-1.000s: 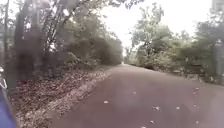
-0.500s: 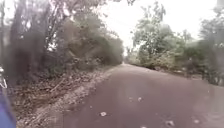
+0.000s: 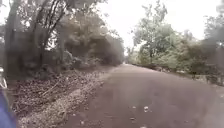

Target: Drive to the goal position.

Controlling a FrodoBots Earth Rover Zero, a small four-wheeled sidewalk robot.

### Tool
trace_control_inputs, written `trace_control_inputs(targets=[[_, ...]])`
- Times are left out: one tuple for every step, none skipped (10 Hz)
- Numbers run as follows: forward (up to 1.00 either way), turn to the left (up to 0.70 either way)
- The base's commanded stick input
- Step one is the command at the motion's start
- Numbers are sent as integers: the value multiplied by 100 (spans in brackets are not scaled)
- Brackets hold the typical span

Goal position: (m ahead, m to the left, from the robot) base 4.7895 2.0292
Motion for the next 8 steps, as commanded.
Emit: trace_control_inputs(targets=[[70,-1],[70,-1],[70,-1],[70,-1],[70,-1],[70,-1],[70,-3],[70,-16]])
